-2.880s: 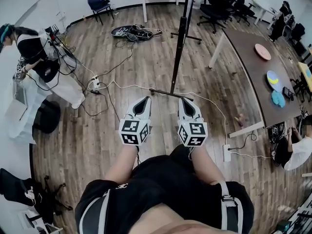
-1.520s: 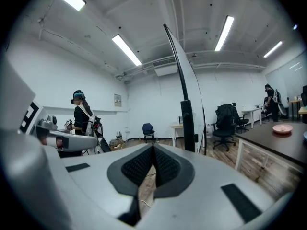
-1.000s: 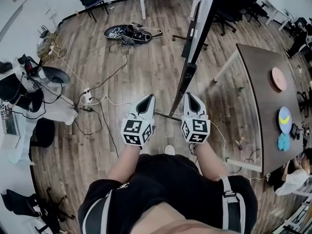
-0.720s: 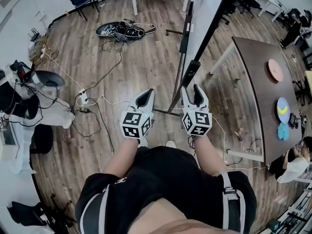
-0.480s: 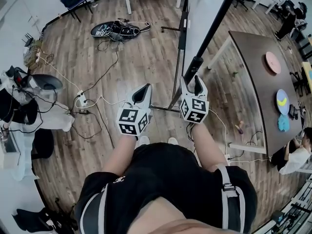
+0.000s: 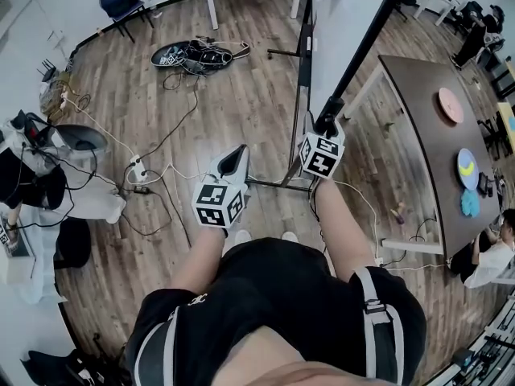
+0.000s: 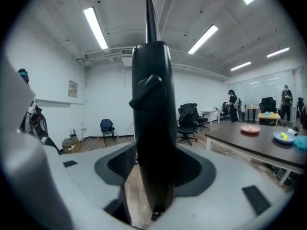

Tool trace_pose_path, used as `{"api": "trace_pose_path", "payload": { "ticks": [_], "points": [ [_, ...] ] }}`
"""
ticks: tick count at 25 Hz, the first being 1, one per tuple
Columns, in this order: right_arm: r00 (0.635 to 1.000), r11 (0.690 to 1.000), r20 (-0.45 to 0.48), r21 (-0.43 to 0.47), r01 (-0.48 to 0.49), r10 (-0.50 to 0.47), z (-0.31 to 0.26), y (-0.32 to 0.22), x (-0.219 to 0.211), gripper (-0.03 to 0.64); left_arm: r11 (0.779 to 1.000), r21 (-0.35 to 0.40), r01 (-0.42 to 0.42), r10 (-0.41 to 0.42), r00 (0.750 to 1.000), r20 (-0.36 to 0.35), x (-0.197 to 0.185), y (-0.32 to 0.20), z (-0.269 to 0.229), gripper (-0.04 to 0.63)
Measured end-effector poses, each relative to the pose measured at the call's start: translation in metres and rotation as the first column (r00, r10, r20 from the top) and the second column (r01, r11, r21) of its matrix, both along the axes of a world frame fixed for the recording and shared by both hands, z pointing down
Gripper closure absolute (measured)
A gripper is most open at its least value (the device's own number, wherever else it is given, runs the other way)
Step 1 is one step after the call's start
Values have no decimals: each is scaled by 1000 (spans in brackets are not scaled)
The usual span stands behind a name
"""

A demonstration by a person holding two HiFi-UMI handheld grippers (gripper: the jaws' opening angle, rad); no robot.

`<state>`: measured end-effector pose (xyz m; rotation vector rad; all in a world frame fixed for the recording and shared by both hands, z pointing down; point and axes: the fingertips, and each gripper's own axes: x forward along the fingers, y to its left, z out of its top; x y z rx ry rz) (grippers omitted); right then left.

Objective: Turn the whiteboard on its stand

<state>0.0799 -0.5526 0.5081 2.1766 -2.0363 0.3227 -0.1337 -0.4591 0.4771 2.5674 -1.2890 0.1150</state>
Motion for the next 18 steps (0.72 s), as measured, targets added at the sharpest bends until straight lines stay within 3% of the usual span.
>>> {"api": "trace_pose_path", "payload": {
  "ticks": [4,10,18],
  "points": [
    [999,996,-38,-78,-34,31,18,-8,5,422,1000,-14,-18,18,1000,-4,3,0,5,586],
    [999,1000,-43,-23,4,-5,15,-10,-1,439,998,-32,-54,54,999,1,8,-4,10,586],
    [999,1000,-46,-24,1,-2,19,9,4,442,992,-31,-121,121,993,0,24,-2,14,586]
  ]
}}
